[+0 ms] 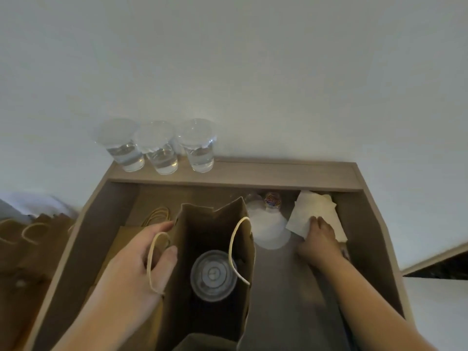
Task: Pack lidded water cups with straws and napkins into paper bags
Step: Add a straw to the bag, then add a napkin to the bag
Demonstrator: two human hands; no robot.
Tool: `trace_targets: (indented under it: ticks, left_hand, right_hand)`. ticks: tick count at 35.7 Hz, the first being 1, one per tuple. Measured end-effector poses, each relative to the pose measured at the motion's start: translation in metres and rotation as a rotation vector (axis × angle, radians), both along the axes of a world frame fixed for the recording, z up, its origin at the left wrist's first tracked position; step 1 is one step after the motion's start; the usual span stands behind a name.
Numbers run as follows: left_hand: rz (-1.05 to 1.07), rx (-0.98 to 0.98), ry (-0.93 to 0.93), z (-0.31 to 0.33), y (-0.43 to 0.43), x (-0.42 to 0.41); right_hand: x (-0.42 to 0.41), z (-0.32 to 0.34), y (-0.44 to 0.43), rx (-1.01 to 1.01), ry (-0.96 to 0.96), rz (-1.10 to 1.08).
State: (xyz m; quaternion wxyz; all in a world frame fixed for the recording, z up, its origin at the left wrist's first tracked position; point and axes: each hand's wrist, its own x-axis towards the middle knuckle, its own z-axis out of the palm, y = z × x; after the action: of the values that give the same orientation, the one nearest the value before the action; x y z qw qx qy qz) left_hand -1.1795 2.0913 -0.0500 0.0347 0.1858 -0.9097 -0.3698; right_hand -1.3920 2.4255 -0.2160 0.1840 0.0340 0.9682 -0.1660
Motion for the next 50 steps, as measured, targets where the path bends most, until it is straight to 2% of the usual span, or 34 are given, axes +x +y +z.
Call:
trace_targets:
  ticks: [8, 14, 19, 22, 28, 35, 50]
  left_hand:
    - [0.033, 0.014, -0.004, -0.006, -0.004, 0.003]
    - [0.036, 0.046, -0.01, -0.007, -0.006, 0.002]
    - [-0.002, 0.062, -0.025, -0.006, -0.006, 0.002]
    - [-0.013, 0.052, -0.04, -0.003, -0.005, 0.001]
    - [-0.006, 0.046, -0.041, 0.0, -0.004, 0.002]
    - [-0.022, 0.045, -0.017, 0.0, 0.001, 0.002]
    - [-0.009, 0.008, -0.015, -0.013, -0.006, 0.002]
  right_hand:
    - [0.006, -0.006, 0.008, 0.069, 0.033, 0.07]
    - [0.005, 0.0, 0.019, 0.231, 0.017, 0.237]
    - [-0.005, 0.014, 0.025, 0.242, -0.048, 0.315]
    - [-0.014, 0.021, 0.029, 0.217, -0.107, 0.316]
    - [-0.015, 0.023, 0.038, 0.071, -0.063, 0.176]
    - [0.007, 0.009, 0.013, 0.212, 0.032, 0.155]
    - [0.009, -0.029, -0.01, 0.376, 0.065, 0.113]
